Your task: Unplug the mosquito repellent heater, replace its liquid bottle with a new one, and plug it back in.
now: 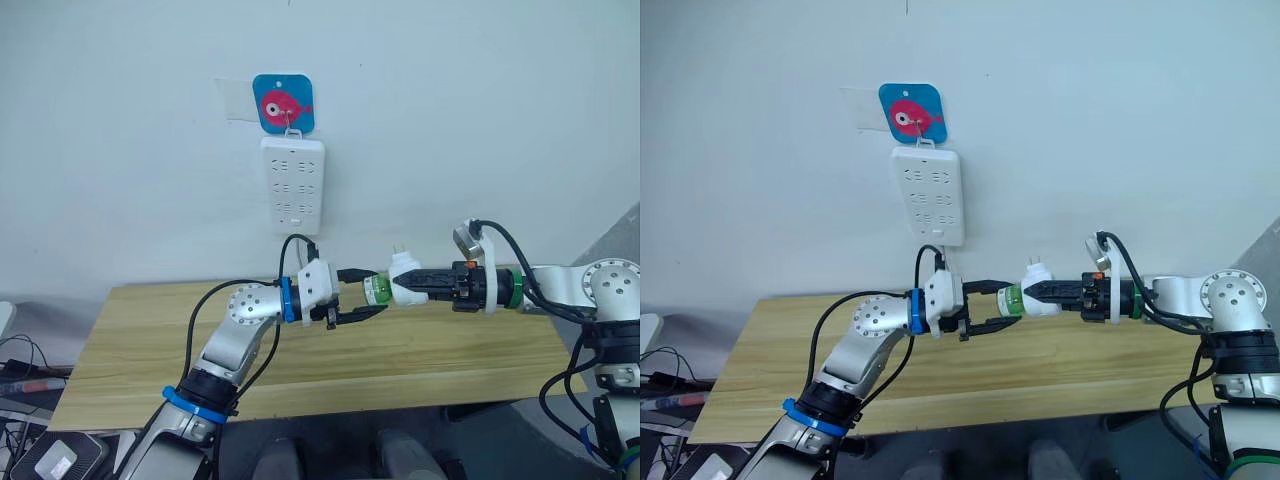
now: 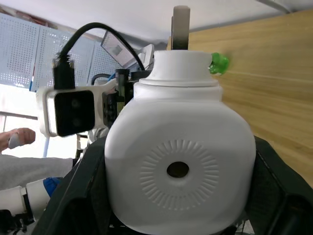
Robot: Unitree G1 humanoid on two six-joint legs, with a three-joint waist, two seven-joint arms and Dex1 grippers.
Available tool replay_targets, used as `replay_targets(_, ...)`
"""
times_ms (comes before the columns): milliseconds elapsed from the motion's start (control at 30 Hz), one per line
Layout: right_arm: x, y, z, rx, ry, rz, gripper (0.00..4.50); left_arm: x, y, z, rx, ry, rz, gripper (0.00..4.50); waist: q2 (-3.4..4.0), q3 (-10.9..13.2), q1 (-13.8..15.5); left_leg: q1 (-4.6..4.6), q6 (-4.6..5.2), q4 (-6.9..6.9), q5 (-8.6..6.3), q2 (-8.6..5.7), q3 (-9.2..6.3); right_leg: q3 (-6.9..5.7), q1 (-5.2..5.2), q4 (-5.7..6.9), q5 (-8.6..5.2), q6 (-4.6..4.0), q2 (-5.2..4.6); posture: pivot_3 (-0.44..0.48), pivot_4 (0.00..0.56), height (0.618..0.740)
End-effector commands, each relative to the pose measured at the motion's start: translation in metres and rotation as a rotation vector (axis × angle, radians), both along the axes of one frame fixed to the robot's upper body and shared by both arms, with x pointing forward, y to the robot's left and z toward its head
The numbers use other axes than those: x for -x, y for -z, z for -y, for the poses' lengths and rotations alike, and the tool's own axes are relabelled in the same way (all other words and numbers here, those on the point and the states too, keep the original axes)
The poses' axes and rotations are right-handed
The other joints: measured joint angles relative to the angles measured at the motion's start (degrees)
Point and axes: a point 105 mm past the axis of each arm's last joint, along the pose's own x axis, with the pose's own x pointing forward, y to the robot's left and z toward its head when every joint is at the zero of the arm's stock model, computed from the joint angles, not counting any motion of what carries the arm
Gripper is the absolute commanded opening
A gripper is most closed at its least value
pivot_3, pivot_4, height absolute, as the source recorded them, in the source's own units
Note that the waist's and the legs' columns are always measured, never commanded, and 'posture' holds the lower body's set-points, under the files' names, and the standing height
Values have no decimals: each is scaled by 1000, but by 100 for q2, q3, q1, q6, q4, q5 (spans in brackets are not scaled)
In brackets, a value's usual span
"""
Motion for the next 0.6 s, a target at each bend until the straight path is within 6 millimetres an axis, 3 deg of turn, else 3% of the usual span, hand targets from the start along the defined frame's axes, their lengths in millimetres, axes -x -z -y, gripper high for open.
replay_targets(33, 5, -18, -1, -7, -66, 97, 2994, 13, -16, 0, 103, 88, -415, 2334, -1, 6, -10, 0, 1, 1, -1, 0, -4, -3, 1, 0, -3, 5, 1, -79, 111, 740)
replay_targets(133, 5, -16, 0, 6, -80, 113, 2994, 20, -18, -7, 138, 174, -782, 2334, -3, 24, -21, 1, 3, 5, -2, 0, -19, -13, 2, 3, -11, 19, 4, -80, 112, 740)
replay_targets(200, 6, -16, -1, -2, -100, 115, 2994, 20, -22, -9, 170, 222, -934, 2334, -3, 41, -23, 0, 3, 11, -2, 0, -24, -18, 3, 6, -11, 19, 6, -83, 111, 740)
replay_targets(400, 11, -17, -2, -13, -127, 115, 2994, 14, -18, -7, 177, 224, -995, 2334, -6, 48, -12, -2, 3, 12, -2, -2, -22, -17, 3, 3, -9, 15, 5, -96, 107, 740)
replay_targets(433, 11, -17, -2, -14, -128, 114, 2994, 12, -19, -7, 187, 218, -996, 3042, -6, 48, -7, -2, 2, 12, -2, -3, -22, -17, 2, 2, 2, -4, 4, -97, 106, 740)
replay_targets(600, 9, -16, 2, -26, -96, 107, 2994, -3, -26, -14, 206, 154, -907, 4473, -8, 50, 0, -2, 2, 13, -1, -4, -20, -15, 3, 4, 3, -5, 3, -97, 100, 740)
